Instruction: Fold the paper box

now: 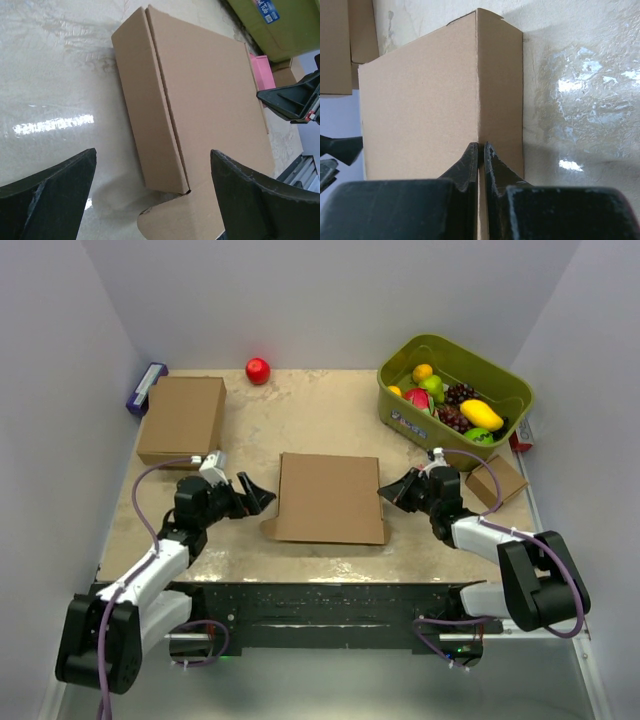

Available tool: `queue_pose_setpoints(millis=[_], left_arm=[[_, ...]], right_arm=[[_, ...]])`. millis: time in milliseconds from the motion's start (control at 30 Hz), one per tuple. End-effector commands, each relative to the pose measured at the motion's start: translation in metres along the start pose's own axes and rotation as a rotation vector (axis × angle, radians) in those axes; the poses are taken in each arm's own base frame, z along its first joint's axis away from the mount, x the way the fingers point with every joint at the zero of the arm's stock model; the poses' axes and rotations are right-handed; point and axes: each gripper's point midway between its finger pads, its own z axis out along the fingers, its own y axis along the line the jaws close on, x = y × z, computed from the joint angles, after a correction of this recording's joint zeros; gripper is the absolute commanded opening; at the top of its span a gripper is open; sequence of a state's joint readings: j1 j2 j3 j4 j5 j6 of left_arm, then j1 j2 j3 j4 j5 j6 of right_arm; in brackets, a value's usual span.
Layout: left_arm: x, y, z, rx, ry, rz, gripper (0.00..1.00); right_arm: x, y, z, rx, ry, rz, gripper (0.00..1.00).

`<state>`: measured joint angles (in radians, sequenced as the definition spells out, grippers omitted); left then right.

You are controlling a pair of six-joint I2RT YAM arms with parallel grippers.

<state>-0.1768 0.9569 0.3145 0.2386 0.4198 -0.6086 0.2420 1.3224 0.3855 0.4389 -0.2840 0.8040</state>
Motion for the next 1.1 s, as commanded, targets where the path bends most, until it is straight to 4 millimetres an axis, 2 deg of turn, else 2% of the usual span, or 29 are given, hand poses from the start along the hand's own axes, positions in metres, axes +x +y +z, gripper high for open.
queue_pose_setpoints(millis=[0, 100, 133, 367, 533, 633, 833, 933, 1033, 1067], left_arm=[[-0.006, -0.01, 0.01, 0.073, -0.02, -0.026, 1.0], [-0.002, -0.013, 0.015, 0.112, -0.003, -0.055, 1.0], [0.005, -0.013, 0.017, 0.122, 0.022, -0.088, 1.0], [0.012, -0.023, 0.025, 0.217, 0.054, -0.145, 1.0], [0.027, -0.026, 0.03, 0.253, 0.098, -0.206, 1.0], [0.035, -0.035, 0.034, 0.288, 0.124, -0.214, 1.0], [0.036, -0.061, 0.046, 0.346, 0.153, -0.188, 0.99], [0.035, -0.067, 0.049, 0.36, 0.156, -0.196, 0.94], [0.032, -0.07, 0.05, 0.376, 0.152, -0.213, 0.82], [0.033, -0.071, 0.05, 0.38, 0.154, -0.218, 0.75]], right_arm=[[0.04, -0.072, -0.012, 0.291, 0.093, 0.061, 0.0], [0.038, -0.076, -0.013, 0.315, 0.079, 0.072, 0.0], [0.038, -0.076, -0.013, 0.316, 0.078, 0.07, 0.0], [0.036, -0.077, -0.015, 0.336, 0.071, 0.072, 0.0], [0.033, -0.078, -0.016, 0.345, 0.06, 0.068, 0.0], [0.032, -0.078, -0.014, 0.344, 0.059, 0.066, 0.0], [0.032, -0.077, -0.013, 0.341, 0.059, 0.059, 0.0], [0.031, -0.076, -0.013, 0.333, 0.057, 0.055, 0.0], [0.031, -0.074, -0.012, 0.318, 0.063, 0.043, 0.0], [0.032, -0.073, -0.012, 0.313, 0.065, 0.04, 0.0]])
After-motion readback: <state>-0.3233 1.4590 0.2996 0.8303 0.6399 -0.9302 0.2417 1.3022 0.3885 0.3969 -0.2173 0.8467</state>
